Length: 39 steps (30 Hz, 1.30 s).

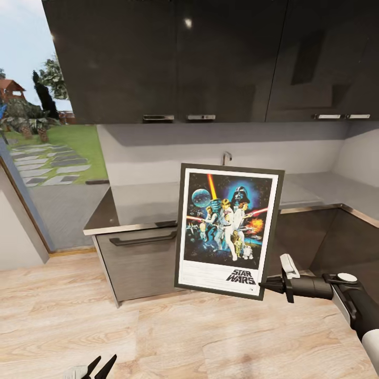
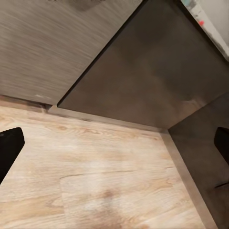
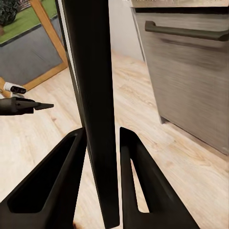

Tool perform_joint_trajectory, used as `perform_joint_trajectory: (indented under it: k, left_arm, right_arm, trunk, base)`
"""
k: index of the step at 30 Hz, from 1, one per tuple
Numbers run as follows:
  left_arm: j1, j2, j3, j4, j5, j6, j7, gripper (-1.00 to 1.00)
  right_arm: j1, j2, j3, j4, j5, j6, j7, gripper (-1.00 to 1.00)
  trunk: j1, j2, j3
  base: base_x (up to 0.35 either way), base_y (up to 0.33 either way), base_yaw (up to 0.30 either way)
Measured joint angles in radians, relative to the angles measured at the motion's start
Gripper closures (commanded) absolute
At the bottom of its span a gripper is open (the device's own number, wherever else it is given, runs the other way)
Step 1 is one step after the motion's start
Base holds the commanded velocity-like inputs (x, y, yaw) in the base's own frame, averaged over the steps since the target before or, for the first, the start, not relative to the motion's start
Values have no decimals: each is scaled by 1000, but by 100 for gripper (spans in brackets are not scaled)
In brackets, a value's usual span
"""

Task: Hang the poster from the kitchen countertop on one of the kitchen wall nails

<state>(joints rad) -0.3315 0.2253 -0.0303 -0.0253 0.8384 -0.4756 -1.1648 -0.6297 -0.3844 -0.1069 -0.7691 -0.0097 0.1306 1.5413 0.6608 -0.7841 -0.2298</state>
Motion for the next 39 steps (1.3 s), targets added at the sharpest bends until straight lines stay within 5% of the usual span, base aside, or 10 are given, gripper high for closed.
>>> perform_joint_trajectory:
  k: [39]
  left_arm:
    - [0, 0, 0, 0, 0, 0, 0, -100]
  right_arm:
    - [0, 0, -1, -1, -1, -1, 0, 100]
  trunk:
    - [-150, 274, 123]
  base:
    - [0, 0, 0]
